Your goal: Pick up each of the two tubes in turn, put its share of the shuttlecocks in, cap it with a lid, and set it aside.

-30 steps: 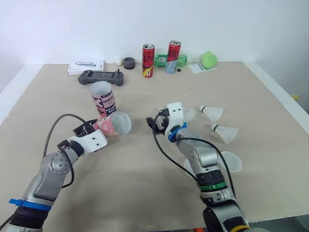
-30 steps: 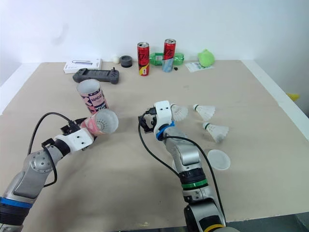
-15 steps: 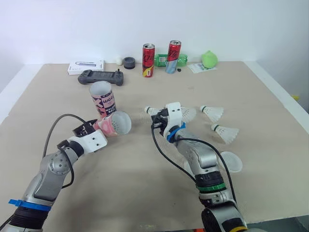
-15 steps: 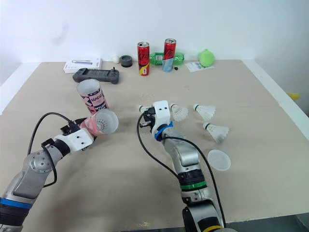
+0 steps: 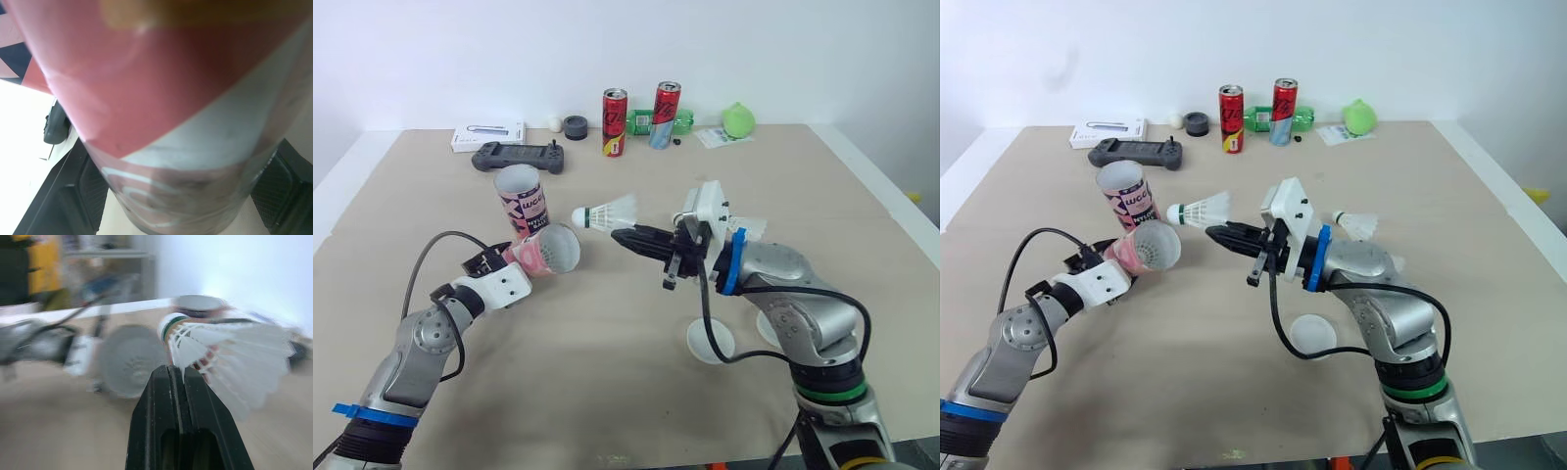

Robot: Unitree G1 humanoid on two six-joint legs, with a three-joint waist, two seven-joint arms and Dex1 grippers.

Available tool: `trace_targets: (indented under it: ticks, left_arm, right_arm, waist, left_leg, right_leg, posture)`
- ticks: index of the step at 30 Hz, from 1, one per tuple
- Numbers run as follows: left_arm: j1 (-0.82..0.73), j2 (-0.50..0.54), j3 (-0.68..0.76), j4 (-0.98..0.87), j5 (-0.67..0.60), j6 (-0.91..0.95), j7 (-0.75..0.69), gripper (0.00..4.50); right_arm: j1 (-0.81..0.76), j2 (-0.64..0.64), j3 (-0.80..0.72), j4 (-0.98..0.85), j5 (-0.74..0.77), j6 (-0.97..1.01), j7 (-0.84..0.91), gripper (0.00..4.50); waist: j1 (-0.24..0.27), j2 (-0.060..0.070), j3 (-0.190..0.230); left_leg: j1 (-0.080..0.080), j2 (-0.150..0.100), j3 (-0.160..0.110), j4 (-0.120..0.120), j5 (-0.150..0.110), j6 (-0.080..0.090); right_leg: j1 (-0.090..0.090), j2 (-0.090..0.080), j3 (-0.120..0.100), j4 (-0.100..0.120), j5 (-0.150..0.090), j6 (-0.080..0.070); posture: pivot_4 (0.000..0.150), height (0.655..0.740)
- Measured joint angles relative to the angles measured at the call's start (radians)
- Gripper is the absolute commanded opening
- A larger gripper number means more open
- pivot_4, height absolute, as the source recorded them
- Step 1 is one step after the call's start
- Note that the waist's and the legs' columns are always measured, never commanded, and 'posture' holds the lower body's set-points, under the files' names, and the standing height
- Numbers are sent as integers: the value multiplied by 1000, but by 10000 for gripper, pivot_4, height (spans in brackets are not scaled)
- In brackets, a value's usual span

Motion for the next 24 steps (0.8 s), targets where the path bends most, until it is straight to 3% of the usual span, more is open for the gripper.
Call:
trace_targets:
  ticks: [8, 12, 14, 16, 17, 20, 24]
  left_arm:
    - [-11, -18, -1, 10, 0, 0, 1, 35550]
    - [-11, -29, -2, 9, 0, 4, 1, 35550]
    - [-12, -47, -3, 4, 0, 11, 1, 35550]
    - [-14, -55, -10, -2, 0, 12, -1, 35550]
    - [-15, -56, -12, -4, 0, 12, -3, 35550]
    - [-15, -59, -14, -7, 0, 12, -4, 35550]
    - [-18, -68, -30, -15, 0, 14, -6, 35550]
  right_arm:
    - [-57, 81, 218, 76, -160, -75, -11, 261]
    - [-89, 132, 217, 94, -159, -85, -9, 12596]
    - [-113, 141, 214, 95, -153, -86, -3, 23997]
    - [-126, 139, 206, 101, -146, -88, 4, 31380]
    - [-133, 131, 196, 106, -135, -86, 14, 37494]
    - [-182, 94, 150, 131, -112, -74, 41, 37494]
    - [-335, -32, 156, 227, -187, -116, 134, 17592]
  waist:
    - [2, 0, 0]
    - [2, 0, 0]
    - [3, 0, 0]
    - [3, 0, 0]
    - [3, 0, 0]
    - [2, 0, 0]
    - [3, 1, 0]
  left_leg:
    - [-1, -1, 0, 1, 0, 0]
    - [-1, 0, 0, 1, 0, 0]
    - [-1, 0, 0, 1, 0, 0]
    - [-1, -1, 0, 1, 0, 0]
    - [-1, -1, 0, 1, 0, 0]
    - [-1, -1, 0, 1, 0, 0]
    - [-1, -1, 0, 1, 0, 0]
  right_leg:
    - [0, -1, 0, 0, 1, 0]
    - [0, 0, 0, 0, 1, 1]
    - [0, 0, 0, 0, 1, 1]
    - [0, -1, 0, 0, 1, 1]
    - [0, -1, 0, 0, 1, 1]
    - [0, -1, 0, 0, 1, 1]
    - [-1, 0, 0, 0, 0, 0]
  posture:
    - [1500, 7400]
    - [1500, 7400]
    - [1500, 7400]
    - [1500, 7400]
    - [1500, 7400]
    - [1500, 7400]
    - [1500, 7400]
